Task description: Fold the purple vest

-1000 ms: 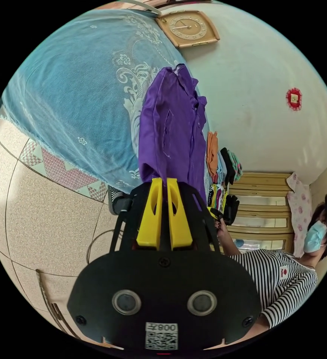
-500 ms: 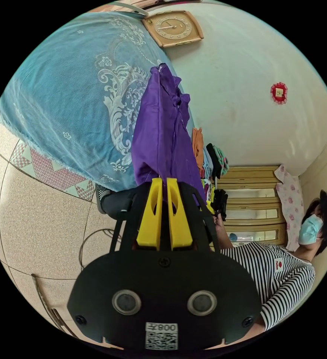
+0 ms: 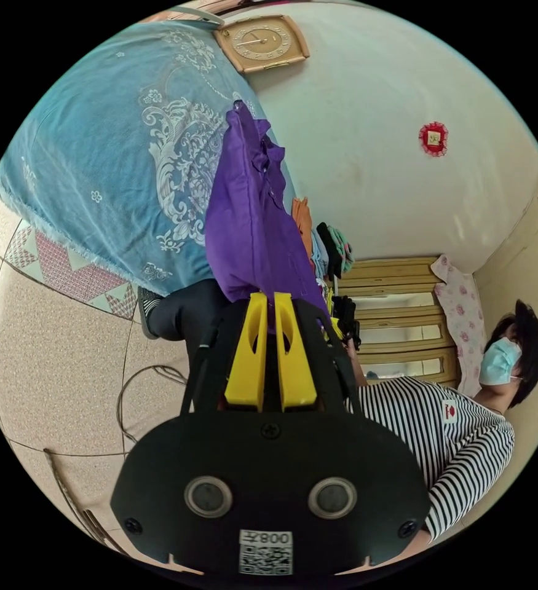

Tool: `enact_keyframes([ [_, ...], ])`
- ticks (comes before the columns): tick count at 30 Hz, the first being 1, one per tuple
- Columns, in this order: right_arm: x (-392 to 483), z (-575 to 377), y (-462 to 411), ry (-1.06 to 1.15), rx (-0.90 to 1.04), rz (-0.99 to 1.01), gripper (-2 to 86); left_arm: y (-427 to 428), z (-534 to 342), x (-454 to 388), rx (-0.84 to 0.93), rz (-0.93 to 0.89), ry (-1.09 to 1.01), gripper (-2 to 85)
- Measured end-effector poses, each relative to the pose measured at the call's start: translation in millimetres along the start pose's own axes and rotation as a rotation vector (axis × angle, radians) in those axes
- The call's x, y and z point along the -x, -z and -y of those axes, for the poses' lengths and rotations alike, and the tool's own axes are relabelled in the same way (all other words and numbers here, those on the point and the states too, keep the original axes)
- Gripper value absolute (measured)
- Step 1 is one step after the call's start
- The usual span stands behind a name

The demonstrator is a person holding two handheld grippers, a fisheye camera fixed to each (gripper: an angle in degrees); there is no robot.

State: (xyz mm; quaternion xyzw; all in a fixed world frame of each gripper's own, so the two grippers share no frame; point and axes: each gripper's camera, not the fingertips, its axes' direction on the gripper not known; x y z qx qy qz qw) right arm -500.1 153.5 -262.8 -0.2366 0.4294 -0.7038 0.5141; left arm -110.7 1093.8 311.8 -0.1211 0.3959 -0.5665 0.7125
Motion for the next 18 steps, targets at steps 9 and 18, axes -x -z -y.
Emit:
enact_keyframes([
  [9,20.9,-36.7,11.8,0.033,0.033,0.013,1.2,16.3,-46.9,-2.0,-0.016,-0.063,0.024,2.4],
  [18,23.1,-64.4,19.2,0.031,0.057,0.017,1.2,24.0,-76.5,-6.3,-0.014,-0.096,0.039,2.5],
])
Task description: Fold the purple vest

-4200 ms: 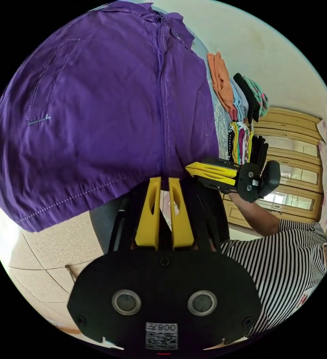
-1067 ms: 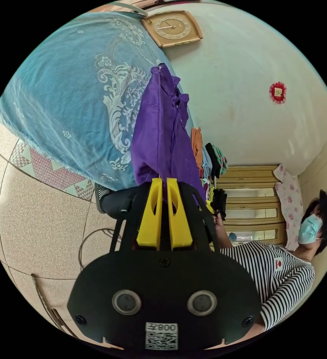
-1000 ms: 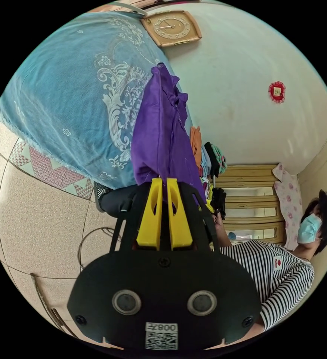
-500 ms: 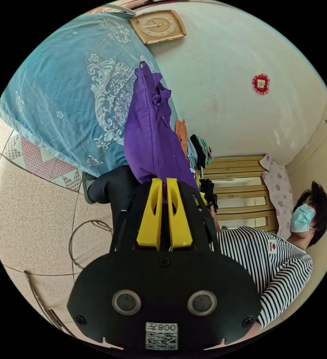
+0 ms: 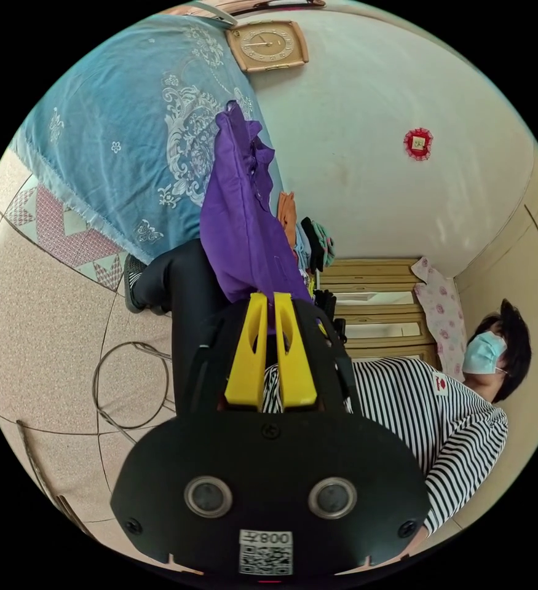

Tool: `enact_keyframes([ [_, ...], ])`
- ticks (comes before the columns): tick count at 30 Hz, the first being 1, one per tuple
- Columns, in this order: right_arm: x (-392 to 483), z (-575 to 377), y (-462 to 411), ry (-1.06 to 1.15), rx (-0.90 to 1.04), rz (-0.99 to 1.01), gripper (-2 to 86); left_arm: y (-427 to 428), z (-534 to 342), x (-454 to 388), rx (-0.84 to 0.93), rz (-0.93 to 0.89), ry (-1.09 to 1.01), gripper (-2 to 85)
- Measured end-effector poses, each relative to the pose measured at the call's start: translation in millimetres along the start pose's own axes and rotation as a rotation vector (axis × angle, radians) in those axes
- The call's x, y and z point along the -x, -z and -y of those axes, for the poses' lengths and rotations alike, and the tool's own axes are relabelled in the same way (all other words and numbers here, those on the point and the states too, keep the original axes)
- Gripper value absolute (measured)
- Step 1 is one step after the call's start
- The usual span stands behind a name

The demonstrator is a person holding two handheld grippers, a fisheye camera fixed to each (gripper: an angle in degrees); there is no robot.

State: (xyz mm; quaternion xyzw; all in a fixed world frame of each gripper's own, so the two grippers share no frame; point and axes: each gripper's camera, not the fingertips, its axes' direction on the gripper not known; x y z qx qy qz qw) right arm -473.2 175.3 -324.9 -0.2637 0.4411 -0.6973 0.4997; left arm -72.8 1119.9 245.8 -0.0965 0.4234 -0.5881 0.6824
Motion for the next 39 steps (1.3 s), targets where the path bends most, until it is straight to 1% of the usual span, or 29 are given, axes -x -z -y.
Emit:
enact_keyframes([
  [12,-11.9,-21.2,-11.5,0.01,-0.017,0.039,1.3,3.1,-7.9,-8.2,-0.019,-0.04,-0.003,2.5],
  [25,-33.9,-14.2,-38.0,0.022,-0.023,0.057,1.1,1.4,10.6,-18.3,-0.033,-0.057,0.0,2.5],
  [31,-48.6,15.3,-59.8,0.031,-0.025,0.076,1.0,-2.2,45.3,-27.1,-0.063,-0.102,-0.017,2.4],
  [37,-57.9,79.4,-76.8,0.074,-0.036,0.068,0.9,-8.4,119.1,-50.5,-0.084,-0.122,-0.094,2.3],
  [39,-62.0,116.2,-84.5,0.097,-0.04,0.048,0.9,-13.3,158.7,-62.2,-0.099,-0.134,-0.133,2.2],
])
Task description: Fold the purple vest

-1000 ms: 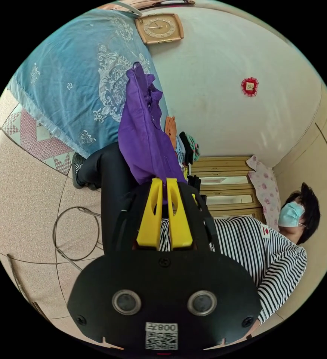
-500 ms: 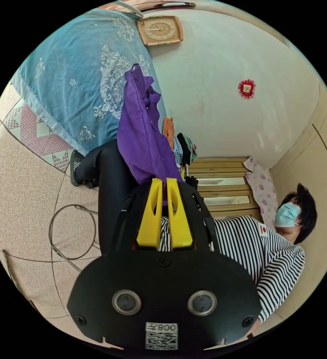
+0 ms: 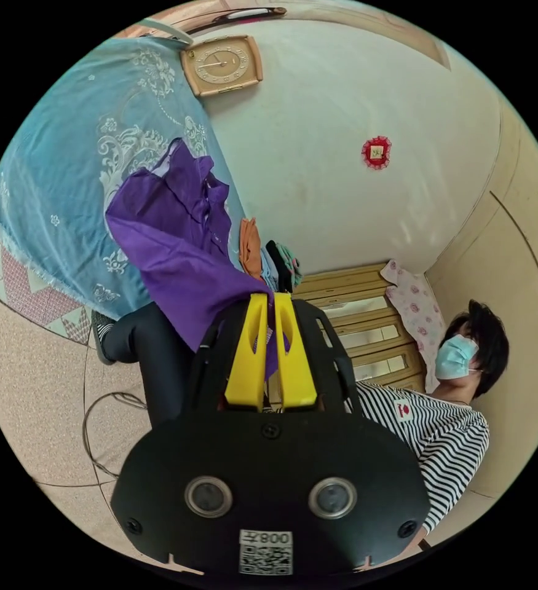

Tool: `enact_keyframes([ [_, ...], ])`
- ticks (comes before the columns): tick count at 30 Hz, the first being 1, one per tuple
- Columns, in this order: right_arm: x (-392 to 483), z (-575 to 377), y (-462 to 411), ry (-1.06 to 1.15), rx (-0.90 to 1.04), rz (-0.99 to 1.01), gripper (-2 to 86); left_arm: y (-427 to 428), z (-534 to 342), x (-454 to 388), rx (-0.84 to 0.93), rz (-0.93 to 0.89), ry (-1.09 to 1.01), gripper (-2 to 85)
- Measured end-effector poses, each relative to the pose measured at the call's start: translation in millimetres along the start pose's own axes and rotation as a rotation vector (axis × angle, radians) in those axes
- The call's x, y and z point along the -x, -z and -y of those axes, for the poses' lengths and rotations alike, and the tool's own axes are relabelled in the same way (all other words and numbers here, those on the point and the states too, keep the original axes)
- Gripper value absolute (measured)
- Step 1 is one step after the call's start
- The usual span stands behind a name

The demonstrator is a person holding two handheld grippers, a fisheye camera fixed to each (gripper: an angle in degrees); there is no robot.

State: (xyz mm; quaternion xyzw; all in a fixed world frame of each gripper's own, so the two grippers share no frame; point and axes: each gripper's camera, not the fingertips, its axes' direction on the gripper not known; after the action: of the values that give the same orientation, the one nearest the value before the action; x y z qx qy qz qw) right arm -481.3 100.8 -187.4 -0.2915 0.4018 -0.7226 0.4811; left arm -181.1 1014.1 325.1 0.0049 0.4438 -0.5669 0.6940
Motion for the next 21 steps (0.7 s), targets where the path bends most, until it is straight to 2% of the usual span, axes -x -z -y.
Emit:
enact_keyframes([
  [8,-40.1,143.5,-37.1,0.049,-0.039,0.008,1.1,-48.5,146.2,-13.8,0.009,0.042,-0.095,2.2],
  [21,-148.9,435.3,-145.9,0.053,-0.069,-0.064,1.1,-128.0,389.9,28.2,-0.027,0.168,-0.062,2.3],
])
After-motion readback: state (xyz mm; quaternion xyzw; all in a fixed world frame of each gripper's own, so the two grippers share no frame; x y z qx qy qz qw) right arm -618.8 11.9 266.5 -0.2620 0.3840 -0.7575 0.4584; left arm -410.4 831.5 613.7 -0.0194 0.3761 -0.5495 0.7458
